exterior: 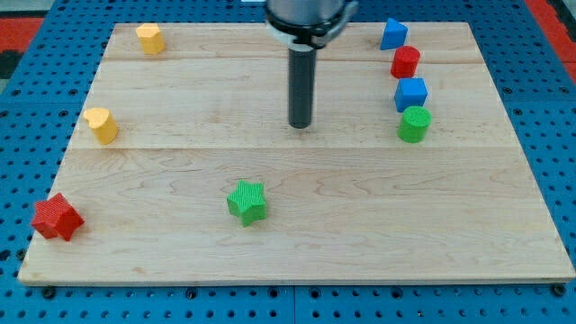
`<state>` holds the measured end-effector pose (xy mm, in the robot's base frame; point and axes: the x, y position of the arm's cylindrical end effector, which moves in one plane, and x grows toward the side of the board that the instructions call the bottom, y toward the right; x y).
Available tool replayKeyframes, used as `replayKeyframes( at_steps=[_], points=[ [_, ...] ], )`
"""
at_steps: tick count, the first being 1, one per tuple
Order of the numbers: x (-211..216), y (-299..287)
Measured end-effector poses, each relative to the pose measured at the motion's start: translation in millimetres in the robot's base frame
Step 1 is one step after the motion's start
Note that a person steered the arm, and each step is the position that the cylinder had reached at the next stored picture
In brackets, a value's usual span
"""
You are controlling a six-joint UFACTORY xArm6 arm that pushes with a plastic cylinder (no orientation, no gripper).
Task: Push the green star in a vertical line
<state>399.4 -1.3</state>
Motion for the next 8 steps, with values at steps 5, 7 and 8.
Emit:
replayKeyframes(
  at_steps=[5,7,8],
  points=[
    [120,-99],
    [138,11],
    [138,62]
  ],
)
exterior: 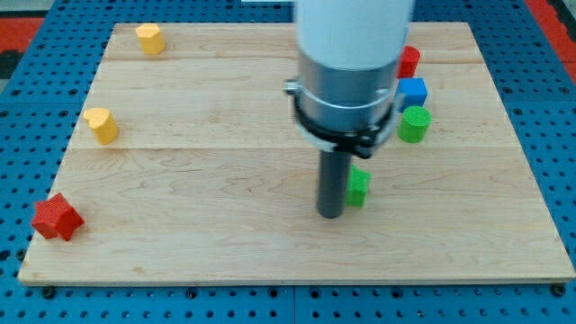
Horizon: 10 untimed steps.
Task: Push the green star in a vertical line
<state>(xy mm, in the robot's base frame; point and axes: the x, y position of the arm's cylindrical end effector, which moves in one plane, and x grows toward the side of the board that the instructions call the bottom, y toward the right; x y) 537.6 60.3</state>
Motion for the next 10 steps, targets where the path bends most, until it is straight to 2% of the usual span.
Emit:
replayKeyframes(
  at_steps=[2,4,8,10],
  points=[
    [0,77],
    [-2,105],
    [3,107],
    [7,26]
  ],
)
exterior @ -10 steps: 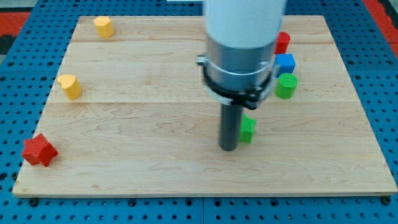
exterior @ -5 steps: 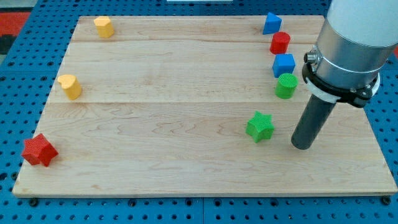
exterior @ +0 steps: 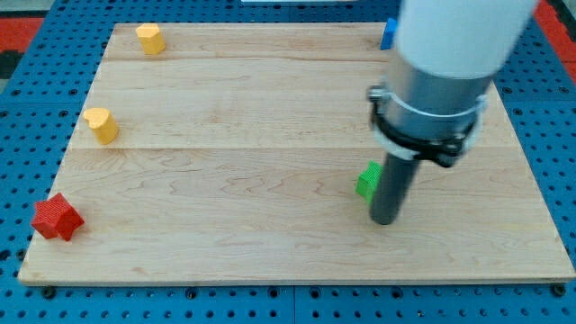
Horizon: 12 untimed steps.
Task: Push the green star in a vertical line
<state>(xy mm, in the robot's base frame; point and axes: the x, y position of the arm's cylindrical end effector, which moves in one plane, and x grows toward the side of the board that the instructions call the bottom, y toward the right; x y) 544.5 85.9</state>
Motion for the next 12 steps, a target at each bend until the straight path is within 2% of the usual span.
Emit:
replayKeyframes(
  at_steps=[1,2,4,5,7,9,12],
  points=[
    [-29,4],
    [-52,40],
    [-59,67],
    [-35,37],
    [-35,-55],
    [-60,-47],
    [-71,2]
  ],
)
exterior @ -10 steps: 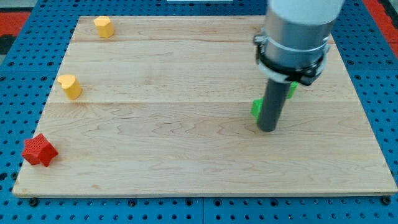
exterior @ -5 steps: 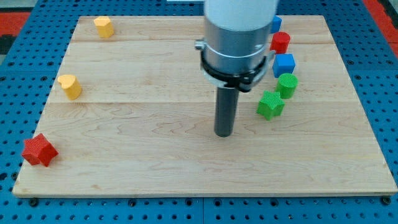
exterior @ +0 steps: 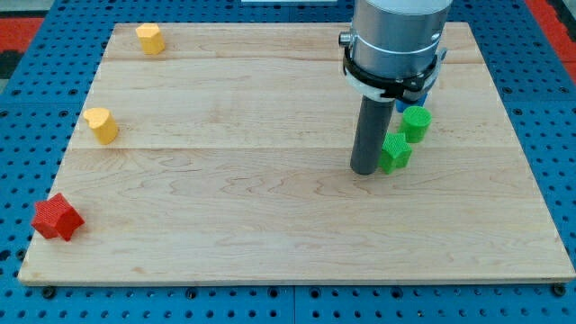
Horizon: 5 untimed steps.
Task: Push the green star in a vertical line
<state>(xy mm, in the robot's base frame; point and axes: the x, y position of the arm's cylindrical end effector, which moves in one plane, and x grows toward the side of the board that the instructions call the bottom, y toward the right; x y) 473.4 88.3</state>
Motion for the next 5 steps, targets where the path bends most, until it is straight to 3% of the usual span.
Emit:
replayKeyframes(
  at_steps=[1,3,5],
  points=[
    [-17,-16],
    [-28,40],
    [-26,42]
  ],
)
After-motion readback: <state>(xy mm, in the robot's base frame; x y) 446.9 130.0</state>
